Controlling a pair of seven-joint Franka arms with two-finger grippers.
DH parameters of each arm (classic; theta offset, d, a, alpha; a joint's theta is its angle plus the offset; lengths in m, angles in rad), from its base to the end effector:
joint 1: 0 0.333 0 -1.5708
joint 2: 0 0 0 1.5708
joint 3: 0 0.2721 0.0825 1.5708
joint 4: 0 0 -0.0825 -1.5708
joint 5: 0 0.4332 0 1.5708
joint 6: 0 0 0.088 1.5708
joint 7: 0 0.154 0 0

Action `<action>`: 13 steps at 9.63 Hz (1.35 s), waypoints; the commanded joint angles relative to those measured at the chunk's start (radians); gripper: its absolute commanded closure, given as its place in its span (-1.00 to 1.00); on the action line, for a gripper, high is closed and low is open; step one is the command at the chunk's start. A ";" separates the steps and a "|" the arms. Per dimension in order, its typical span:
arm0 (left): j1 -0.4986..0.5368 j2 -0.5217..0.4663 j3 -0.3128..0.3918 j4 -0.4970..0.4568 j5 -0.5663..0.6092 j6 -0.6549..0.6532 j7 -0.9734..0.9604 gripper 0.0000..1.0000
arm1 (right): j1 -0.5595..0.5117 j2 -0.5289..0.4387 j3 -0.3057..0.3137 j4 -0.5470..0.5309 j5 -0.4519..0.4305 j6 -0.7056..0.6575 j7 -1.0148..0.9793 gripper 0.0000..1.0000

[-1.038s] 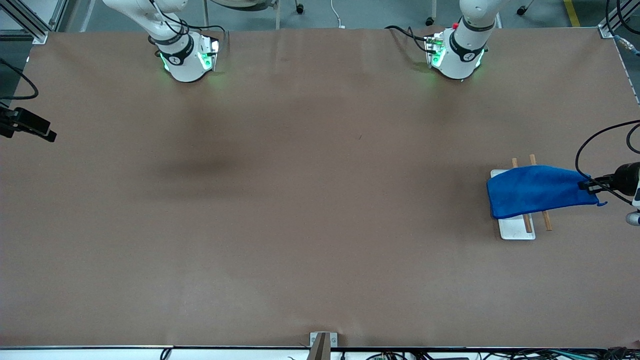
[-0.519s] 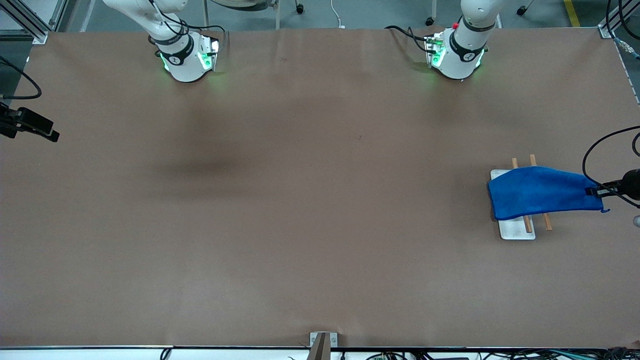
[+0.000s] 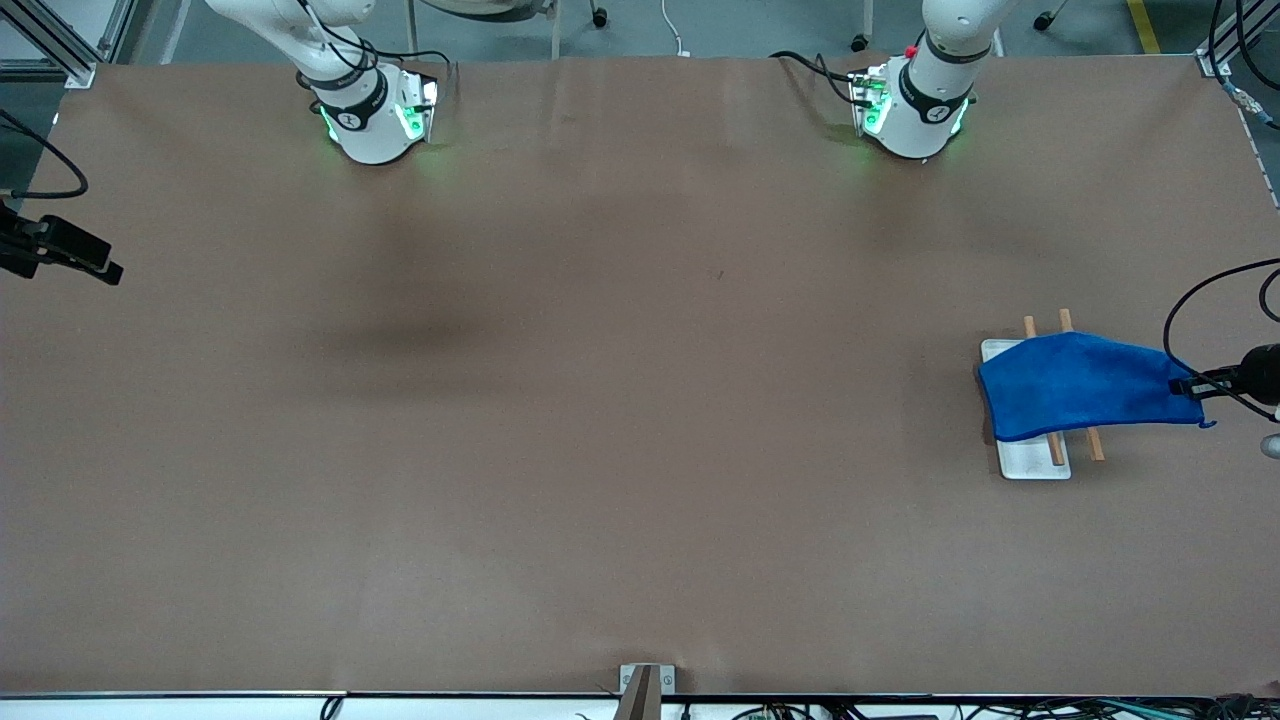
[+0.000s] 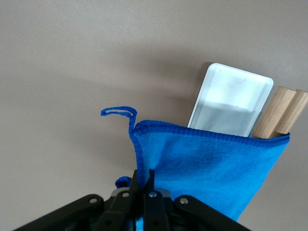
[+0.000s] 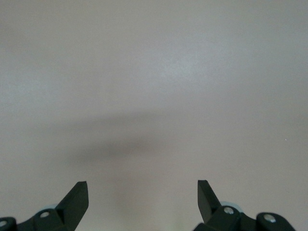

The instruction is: Right arm passes towel to left arm to hang

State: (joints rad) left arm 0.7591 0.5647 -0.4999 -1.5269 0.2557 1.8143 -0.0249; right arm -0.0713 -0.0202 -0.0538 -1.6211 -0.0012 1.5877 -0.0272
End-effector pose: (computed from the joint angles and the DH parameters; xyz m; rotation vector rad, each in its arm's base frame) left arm 0.6439 0.2275 0.2397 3.0565 0.3613 -0.3087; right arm 0.5937 -0.0750 0.5210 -3.1369 0.1536 0.0207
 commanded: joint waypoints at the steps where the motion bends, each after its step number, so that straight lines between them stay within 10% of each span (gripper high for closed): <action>1: 0.011 0.046 -0.006 -0.006 0.022 0.019 0.011 0.68 | -0.005 -0.007 0.011 -0.005 0.018 0.024 -0.005 -1.00; 4: 0.009 0.049 -0.008 0.017 0.025 0.017 0.013 -0.19 | -0.001 -0.006 0.011 -0.005 0.026 0.024 -0.005 -1.00; 5: 0.009 0.046 -0.008 0.028 0.025 0.017 0.013 -0.99 | -0.001 -0.006 0.011 -0.005 0.030 0.024 -0.005 -1.00; 13: 0.005 -0.106 -0.218 0.140 0.013 -0.131 0.009 -1.00 | -0.001 -0.004 0.011 -0.005 0.033 0.026 -0.005 -1.00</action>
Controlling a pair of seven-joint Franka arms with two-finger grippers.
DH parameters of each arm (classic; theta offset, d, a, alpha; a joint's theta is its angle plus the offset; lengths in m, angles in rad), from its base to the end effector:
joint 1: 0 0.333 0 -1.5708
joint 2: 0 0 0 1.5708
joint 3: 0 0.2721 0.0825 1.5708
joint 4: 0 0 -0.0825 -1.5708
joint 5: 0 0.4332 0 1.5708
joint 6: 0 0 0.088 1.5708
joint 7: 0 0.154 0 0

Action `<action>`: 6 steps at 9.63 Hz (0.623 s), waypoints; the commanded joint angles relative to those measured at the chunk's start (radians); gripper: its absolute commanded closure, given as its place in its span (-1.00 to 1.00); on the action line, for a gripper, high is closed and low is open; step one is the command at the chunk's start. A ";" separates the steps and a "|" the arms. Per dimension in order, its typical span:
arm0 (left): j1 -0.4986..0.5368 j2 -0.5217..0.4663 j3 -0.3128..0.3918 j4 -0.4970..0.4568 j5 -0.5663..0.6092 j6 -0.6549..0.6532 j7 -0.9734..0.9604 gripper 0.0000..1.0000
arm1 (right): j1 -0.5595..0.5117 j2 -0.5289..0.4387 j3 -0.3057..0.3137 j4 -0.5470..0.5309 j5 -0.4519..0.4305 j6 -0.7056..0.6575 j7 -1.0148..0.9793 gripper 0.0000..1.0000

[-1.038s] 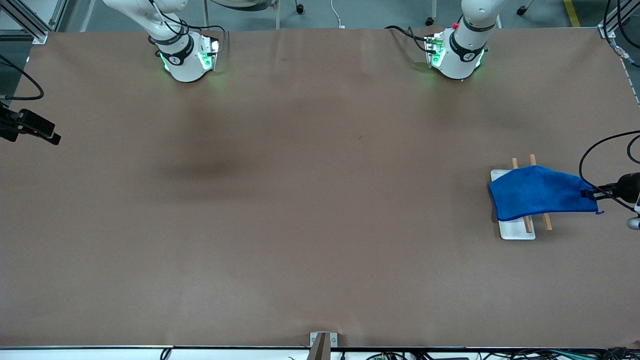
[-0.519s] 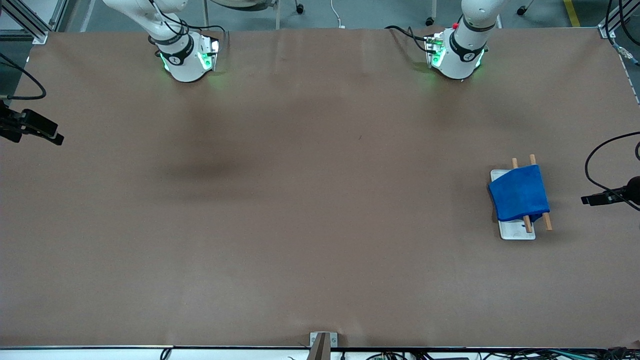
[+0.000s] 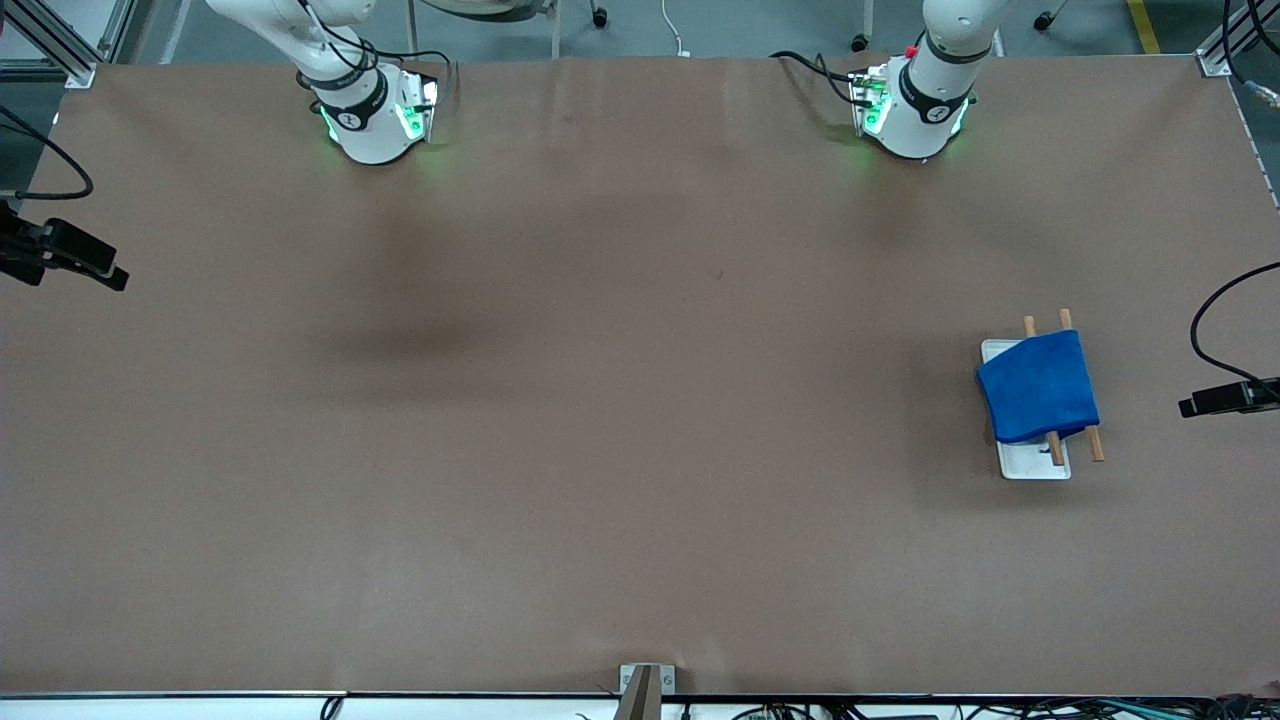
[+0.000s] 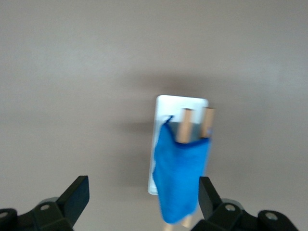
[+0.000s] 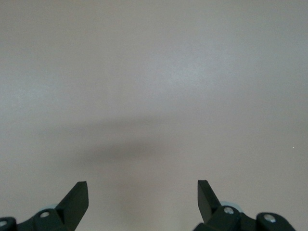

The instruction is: Right arm passes towel to left arm to hang

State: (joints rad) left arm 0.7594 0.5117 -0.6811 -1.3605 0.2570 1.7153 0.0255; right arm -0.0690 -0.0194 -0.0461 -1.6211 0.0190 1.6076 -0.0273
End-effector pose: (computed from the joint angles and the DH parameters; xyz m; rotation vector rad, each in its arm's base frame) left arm 0.6908 0.1520 0.3758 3.0752 0.1021 -0.0667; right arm 0.5980 -0.0664 0.5223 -3.1191 0.1380 -0.0114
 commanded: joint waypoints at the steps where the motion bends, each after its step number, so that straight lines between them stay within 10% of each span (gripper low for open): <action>1: 0.005 -0.091 -0.076 -0.026 0.011 -0.048 -0.071 -1.00 | -0.003 -0.005 0.003 -0.005 0.013 0.006 -0.005 -1.00; 6: 0.005 -0.145 -0.215 0.000 0.010 -0.134 -0.075 -1.00 | -0.003 -0.005 0.003 -0.005 0.013 0.006 -0.005 -1.00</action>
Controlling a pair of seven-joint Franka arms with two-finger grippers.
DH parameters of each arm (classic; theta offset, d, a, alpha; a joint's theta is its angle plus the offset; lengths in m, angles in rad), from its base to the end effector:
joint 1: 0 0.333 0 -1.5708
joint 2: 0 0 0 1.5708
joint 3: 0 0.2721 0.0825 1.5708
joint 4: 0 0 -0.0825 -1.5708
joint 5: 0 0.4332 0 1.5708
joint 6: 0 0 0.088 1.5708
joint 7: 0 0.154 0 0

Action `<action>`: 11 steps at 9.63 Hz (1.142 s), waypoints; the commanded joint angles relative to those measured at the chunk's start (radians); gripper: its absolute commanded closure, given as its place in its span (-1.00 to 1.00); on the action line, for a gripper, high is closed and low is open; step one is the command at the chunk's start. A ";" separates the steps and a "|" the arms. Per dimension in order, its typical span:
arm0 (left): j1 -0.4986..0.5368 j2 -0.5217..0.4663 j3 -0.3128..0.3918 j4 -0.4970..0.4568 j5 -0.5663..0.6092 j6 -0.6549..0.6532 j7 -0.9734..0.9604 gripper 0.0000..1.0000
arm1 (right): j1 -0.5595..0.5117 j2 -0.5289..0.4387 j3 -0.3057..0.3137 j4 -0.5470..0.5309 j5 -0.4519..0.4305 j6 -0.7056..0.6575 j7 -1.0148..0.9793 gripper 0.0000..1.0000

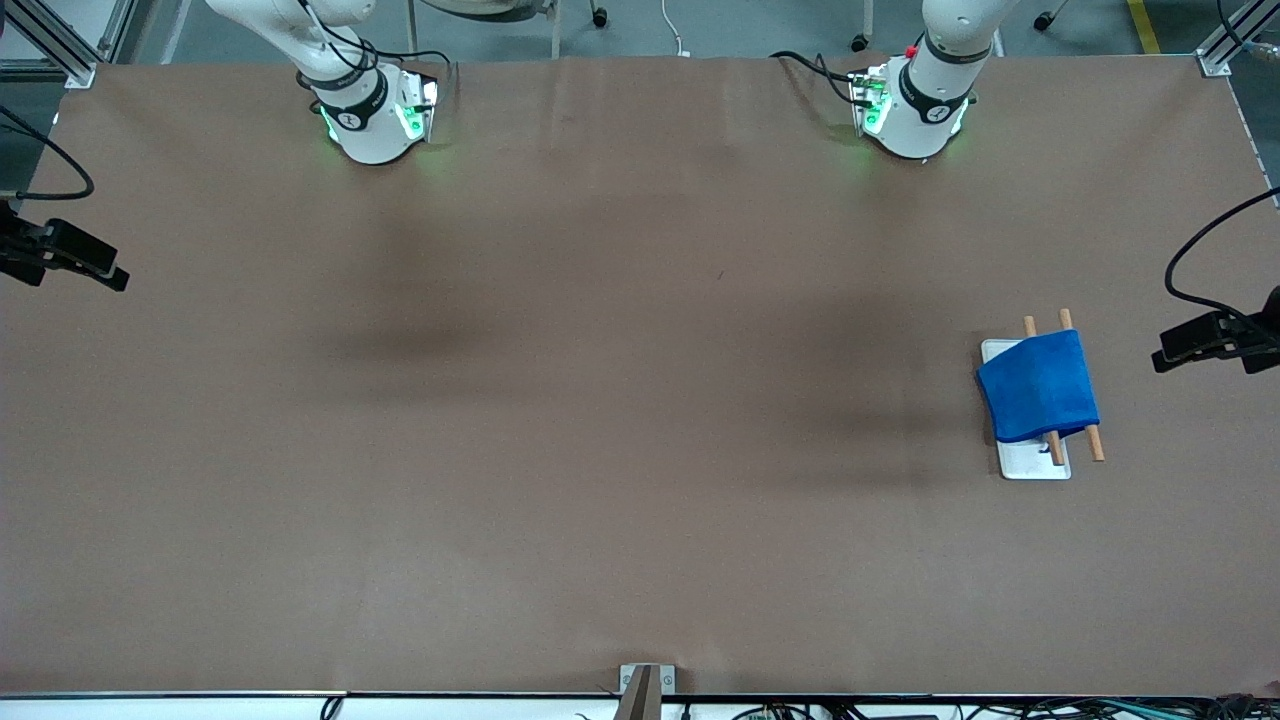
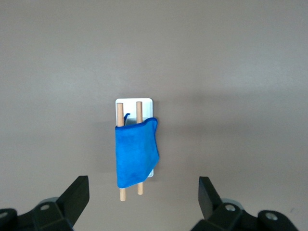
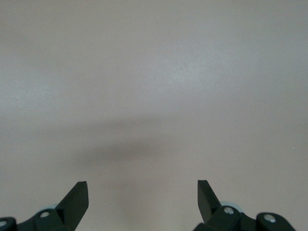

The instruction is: Right arm passes towel to left arm to hang

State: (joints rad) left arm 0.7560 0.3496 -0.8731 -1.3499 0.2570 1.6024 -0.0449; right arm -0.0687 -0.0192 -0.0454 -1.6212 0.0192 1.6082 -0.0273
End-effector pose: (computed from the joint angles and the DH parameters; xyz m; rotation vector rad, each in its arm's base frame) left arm 0.6725 0.0259 0.4943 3.1306 -0.0682 0.0346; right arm 0.5982 -0.0658 0.5221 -3.1190 0.1365 -0.0118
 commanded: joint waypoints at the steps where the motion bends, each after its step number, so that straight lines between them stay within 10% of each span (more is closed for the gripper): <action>1: 0.008 0.014 -0.030 -0.011 0.008 -0.024 -0.004 -1.00 | -0.005 -0.005 0.002 -0.005 0.013 0.006 -0.005 -1.00; 4: -0.036 -0.046 -0.011 -0.012 -0.063 -0.030 0.008 -1.00 | -0.005 -0.005 0.002 -0.005 0.013 0.006 -0.005 -1.00; 11: -0.617 -0.314 0.645 -0.164 -0.271 -0.050 0.016 -1.00 | -0.006 -0.005 0.002 -0.005 0.031 0.006 -0.005 -1.00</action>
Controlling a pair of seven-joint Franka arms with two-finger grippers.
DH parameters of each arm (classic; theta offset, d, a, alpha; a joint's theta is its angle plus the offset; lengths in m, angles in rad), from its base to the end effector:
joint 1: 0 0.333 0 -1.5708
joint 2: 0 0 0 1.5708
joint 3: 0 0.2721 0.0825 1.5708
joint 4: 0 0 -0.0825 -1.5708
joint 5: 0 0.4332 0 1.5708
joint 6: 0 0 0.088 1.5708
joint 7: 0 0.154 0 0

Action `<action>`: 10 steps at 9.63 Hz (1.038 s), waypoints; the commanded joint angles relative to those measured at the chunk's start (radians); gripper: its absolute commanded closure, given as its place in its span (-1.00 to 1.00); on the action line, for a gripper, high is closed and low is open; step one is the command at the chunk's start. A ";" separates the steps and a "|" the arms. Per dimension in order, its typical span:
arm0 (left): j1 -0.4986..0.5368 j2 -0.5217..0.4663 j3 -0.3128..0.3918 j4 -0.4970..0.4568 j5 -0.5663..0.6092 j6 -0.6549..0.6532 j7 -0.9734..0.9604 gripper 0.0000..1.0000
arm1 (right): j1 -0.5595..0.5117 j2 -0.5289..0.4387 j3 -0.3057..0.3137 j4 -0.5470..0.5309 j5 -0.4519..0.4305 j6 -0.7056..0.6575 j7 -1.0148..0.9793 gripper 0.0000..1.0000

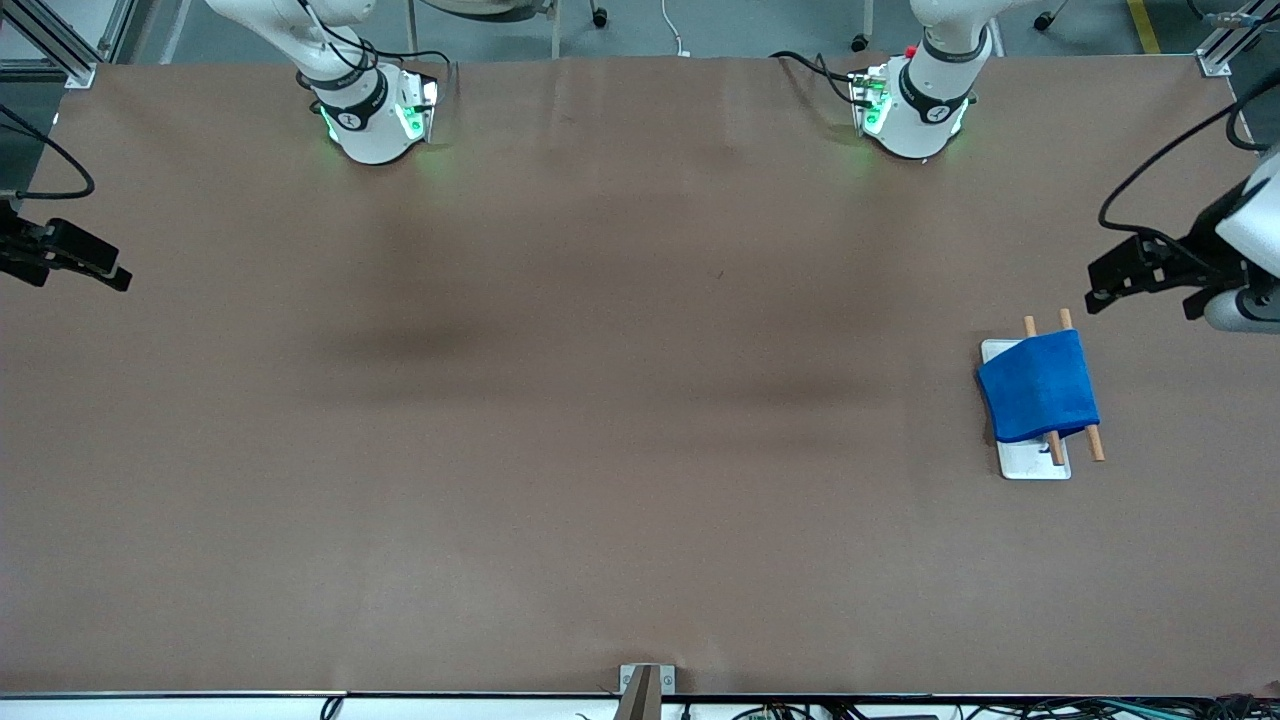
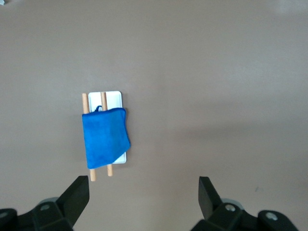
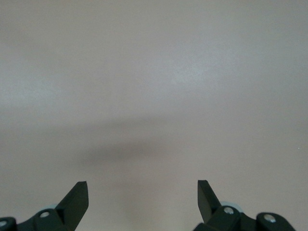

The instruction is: Right arm passes towel to left arm to hang

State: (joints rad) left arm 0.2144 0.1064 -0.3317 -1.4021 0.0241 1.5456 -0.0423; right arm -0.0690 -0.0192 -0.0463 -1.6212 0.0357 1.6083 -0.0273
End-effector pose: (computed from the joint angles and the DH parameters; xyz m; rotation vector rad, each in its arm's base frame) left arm 0.6276 -0.0613 0.5569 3.1251 -0.1116 0.0655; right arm 0.5984 -0.0641 0.5222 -3.1024 0.1385 -0.0138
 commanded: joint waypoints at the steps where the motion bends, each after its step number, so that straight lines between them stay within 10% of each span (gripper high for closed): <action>1: -0.137 -0.117 0.158 -0.164 -0.039 0.007 0.012 -1.00 | -0.005 -0.005 0.003 -0.005 0.015 0.005 -0.005 -1.00; 10: -0.147 -0.219 0.164 -0.265 -0.039 0.007 -0.005 -1.00 | 0.057 -0.007 0.003 -0.017 0.015 0.004 0.007 -1.00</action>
State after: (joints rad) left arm 0.0708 -0.1307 -0.1750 -1.6463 -0.0017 1.5453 -0.0446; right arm -0.0147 -0.0188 -0.0420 -1.6221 0.0391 1.6088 -0.0269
